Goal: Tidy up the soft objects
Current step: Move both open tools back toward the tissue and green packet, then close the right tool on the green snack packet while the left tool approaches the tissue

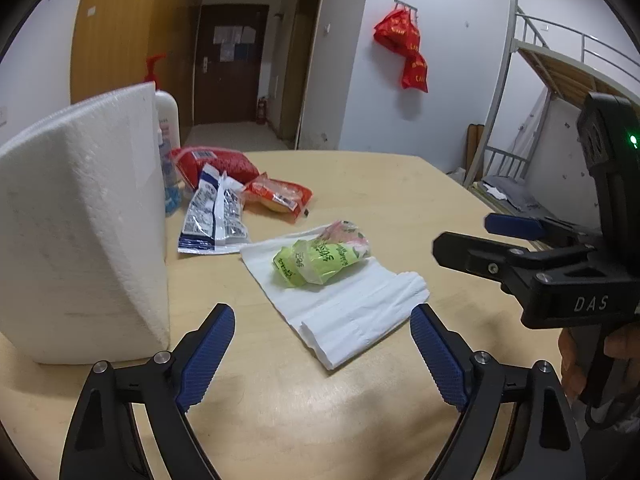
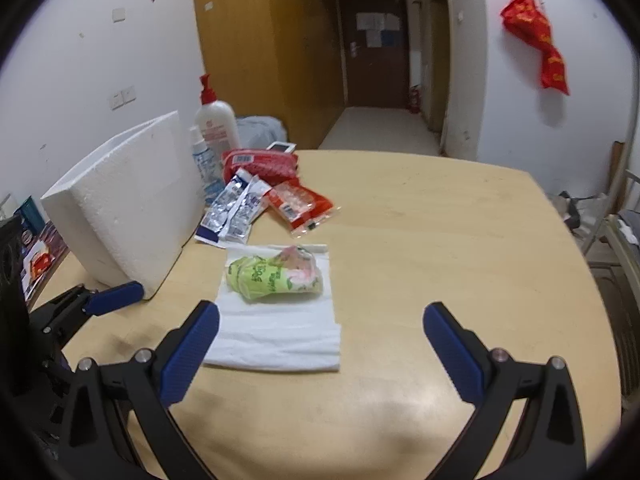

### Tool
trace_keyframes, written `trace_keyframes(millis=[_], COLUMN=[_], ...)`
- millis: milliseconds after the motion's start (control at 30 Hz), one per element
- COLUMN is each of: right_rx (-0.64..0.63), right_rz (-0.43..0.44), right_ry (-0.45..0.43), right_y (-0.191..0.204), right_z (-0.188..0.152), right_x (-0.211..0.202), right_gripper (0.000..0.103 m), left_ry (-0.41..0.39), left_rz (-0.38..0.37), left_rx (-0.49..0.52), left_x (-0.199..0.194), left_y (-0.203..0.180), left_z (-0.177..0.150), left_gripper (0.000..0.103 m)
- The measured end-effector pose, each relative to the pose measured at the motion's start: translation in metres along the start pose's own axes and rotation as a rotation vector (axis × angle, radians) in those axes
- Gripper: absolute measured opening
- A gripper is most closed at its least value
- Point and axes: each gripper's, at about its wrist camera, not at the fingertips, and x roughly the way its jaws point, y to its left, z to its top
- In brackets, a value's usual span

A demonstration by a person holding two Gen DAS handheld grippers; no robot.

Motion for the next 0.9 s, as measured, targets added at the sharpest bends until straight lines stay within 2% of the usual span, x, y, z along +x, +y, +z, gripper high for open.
trace_keyframes(millis=[67,400,633,800,900], right_rx=[-0.012,-0.117,-0.107,-0.101,-0.094], right_rz=[0.036,0.107,0.168,0.169,0.177], right_ry=[0.024,0.097,0.176,0.194,0.205], right_y=[0.001,0.015,0.014,0.014,0.013], right_z=[0.003,0.018,0.02,0.023,0.022], right_x=[0.009,0.05,0.081,0.092,0.095], right_gripper=[0.103,0.102,0.086,0.085,0.072], left_ry=[0.018,0.081,0.106,0.106,0.108], left_rz=[-0.002,0.022,-0.002,-0.014,-0.014], left_rx=[-0.006,-0.047,-0.085,-0.07,-0.071], left_x=[0.007,0.023,0.028,0.03,0.032], left_y=[0.003,0.017,0.025,0.022,0.021], left_z=[0.0,0.002,0.001,0.0,-0.001], left_gripper=[0.09,0.09,0.09,0.09,0.09])
